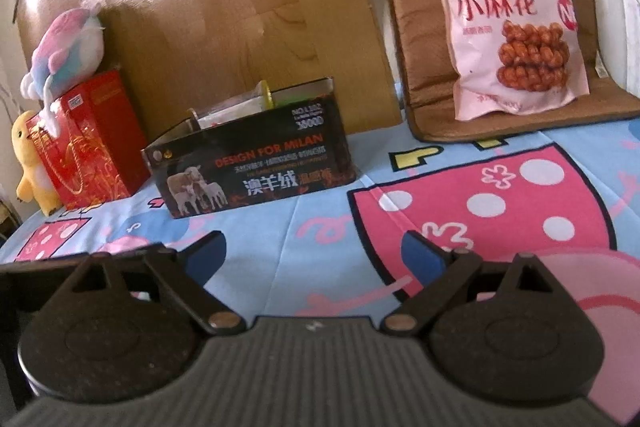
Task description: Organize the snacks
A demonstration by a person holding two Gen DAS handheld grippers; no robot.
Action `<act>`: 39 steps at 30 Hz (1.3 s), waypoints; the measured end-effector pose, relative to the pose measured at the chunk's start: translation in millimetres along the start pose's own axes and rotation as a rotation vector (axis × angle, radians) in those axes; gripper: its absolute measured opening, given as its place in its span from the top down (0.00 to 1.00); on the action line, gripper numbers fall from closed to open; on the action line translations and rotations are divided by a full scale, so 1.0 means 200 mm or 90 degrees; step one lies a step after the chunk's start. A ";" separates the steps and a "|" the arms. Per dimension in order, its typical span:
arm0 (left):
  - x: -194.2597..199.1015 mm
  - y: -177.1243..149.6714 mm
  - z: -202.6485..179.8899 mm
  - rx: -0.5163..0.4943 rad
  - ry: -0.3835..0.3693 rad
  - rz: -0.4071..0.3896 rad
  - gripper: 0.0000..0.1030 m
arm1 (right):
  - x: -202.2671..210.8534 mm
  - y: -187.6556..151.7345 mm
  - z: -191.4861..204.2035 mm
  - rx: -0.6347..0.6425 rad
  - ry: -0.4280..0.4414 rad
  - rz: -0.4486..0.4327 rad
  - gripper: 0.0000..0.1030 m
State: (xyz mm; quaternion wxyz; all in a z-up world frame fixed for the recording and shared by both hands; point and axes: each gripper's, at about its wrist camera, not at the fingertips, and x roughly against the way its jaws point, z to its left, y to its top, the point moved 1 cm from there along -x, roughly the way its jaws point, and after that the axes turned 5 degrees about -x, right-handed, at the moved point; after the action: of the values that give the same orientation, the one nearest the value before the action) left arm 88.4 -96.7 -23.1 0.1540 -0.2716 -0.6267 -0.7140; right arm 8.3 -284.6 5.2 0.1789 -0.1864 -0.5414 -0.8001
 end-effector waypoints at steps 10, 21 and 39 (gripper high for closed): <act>0.03 0.00 -0.03 -0.029 0.009 -0.020 0.00 | 0.00 0.01 -0.02 -0.012 -0.003 -0.007 0.07; 0.10 0.02 -0.04 -0.054 0.040 -0.078 0.00 | 0.02 0.01 -0.02 -0.024 -0.009 -0.020 0.07; 0.08 0.01 -0.01 -0.038 0.021 -0.025 0.00 | 0.01 0.01 -0.03 -0.025 -0.010 -0.021 0.07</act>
State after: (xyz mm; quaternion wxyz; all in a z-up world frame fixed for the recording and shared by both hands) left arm 77.4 -97.2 -12.2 0.1415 -0.2519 -0.6076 -0.7398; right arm 5.8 -290.2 5.9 0.1580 -0.1874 -0.5297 -0.8120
